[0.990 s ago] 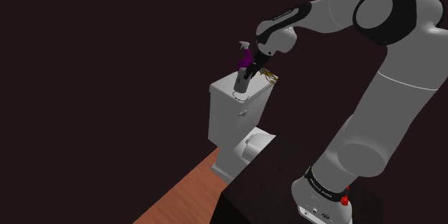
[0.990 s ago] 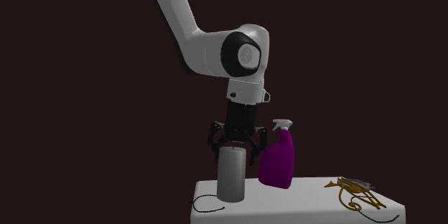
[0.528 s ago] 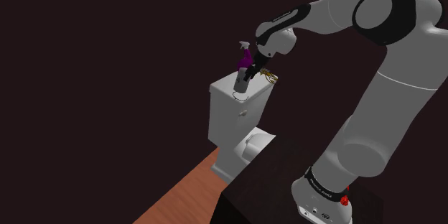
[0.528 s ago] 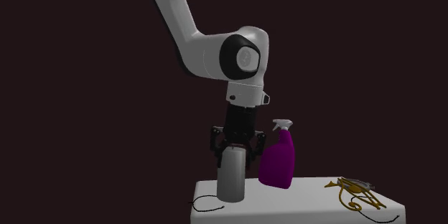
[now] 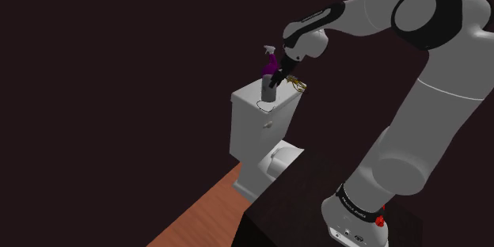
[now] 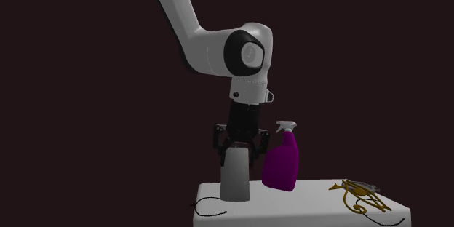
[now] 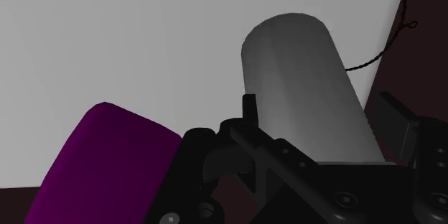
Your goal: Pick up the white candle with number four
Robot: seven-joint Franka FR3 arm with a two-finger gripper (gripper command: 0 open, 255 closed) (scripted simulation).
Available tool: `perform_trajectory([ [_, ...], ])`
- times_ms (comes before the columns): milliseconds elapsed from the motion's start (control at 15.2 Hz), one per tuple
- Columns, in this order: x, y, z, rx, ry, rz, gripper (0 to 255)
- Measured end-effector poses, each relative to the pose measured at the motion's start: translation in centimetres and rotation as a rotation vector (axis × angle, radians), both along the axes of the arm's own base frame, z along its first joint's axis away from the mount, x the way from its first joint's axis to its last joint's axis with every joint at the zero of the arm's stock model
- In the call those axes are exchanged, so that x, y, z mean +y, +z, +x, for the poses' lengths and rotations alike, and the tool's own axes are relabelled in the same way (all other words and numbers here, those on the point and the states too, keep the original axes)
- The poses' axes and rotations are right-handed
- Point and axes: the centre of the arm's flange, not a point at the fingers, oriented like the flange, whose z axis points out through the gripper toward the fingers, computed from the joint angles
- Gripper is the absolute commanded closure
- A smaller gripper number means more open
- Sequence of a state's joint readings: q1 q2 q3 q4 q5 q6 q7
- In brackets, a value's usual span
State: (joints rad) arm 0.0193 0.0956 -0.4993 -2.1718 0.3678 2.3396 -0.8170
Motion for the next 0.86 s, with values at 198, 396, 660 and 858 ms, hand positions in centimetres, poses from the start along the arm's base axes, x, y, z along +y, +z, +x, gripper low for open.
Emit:
perform_trajectory([
  [198, 0.1, 1.6, -0.1, 0.000, 0.000, 0.000, 255],
  [396, 0.1, 3.1, 0.0, 0.000, 0.000, 0.000, 255],
  [660, 0.0, 5.1, 0.0, 0.000, 0.000, 0.000, 255],
  [858, 0.0, 6.6, 0.0, 0.000, 0.000, 0.000, 255],
])
